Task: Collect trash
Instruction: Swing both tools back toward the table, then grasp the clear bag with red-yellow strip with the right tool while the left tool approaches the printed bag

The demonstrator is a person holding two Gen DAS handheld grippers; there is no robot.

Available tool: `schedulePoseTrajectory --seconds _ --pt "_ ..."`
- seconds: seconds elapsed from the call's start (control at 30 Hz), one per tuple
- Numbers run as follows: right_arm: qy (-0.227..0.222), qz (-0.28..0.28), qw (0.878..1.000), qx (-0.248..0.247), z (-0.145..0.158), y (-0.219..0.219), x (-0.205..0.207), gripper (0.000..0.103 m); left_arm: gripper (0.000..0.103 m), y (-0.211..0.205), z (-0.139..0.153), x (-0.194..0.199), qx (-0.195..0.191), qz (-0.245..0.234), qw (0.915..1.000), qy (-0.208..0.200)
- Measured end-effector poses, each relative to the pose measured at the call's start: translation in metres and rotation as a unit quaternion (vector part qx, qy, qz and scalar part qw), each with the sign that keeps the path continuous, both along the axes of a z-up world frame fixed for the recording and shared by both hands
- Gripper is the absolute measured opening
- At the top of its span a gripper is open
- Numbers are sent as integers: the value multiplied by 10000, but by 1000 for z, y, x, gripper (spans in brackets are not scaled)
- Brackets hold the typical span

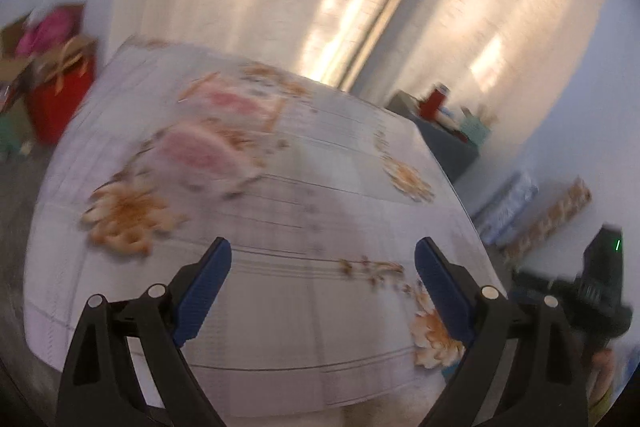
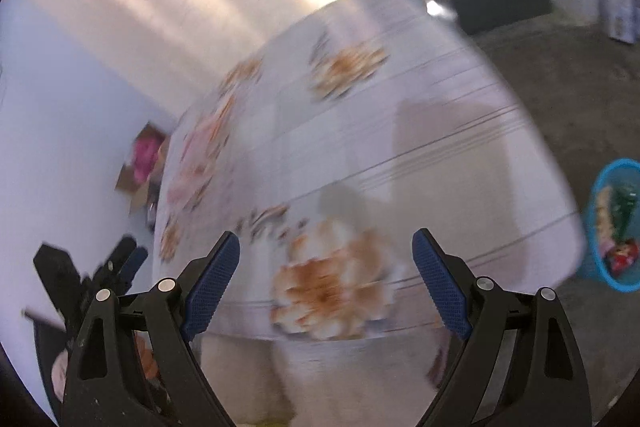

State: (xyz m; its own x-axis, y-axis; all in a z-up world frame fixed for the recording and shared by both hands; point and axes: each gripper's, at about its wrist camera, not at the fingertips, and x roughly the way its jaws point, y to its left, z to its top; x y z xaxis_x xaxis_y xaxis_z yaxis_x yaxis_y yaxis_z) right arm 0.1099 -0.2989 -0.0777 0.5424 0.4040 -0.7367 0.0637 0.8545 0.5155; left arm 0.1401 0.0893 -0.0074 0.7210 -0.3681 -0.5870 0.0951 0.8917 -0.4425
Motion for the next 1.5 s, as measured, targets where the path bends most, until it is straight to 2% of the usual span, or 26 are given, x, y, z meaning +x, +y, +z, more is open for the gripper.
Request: schedulePoseTrajectory --seconds 0.1,0.2,0.4,0.57,0.6,0.7,0.93,1.2,1.3,1.37,1.5 --pt "109 356 9993 -85 -7 35 10 84 91 27 -6 3 -203 322 9992 91" --pt "197 633 9978 -85 -11 62 23 84 91 38 -3 16 -160 370 9992 3" --pt "242 933 9952 -165 -13 84 33 84 91 60 0 62 -228 509 9984 98" --pt "291 939 9951 -75 -18 83 37 84 91 63 -7 125 539 467 9967 395" --pt "313 933 9951 -59 -18 81 36 84 91 62 -13 140 843 555 9931 593" --pt "349 935 9950 -8 -17 70 31 84 82 60 -28 163 1259 516 9869 872" --pt "375 878 9954 40 -16 61 33 84 55 43 -53 165 1636 44 9804 1101" --pt "307 841 9959 87 -11 57 27 84 44 18 -59 142 2456 -114 9660 795" --pt "302 799 9963 68 -10 54 23 84 36 16 -58 134 2491 -155 9656 722" --pt "302 776 9965 46 -8 53 22 84 28 15 -59 128 2502 -150 9657 680" --pt "255 787 9966 -25 -2 55 21 84 22 18 -59 117 2471 -105 9670 606"
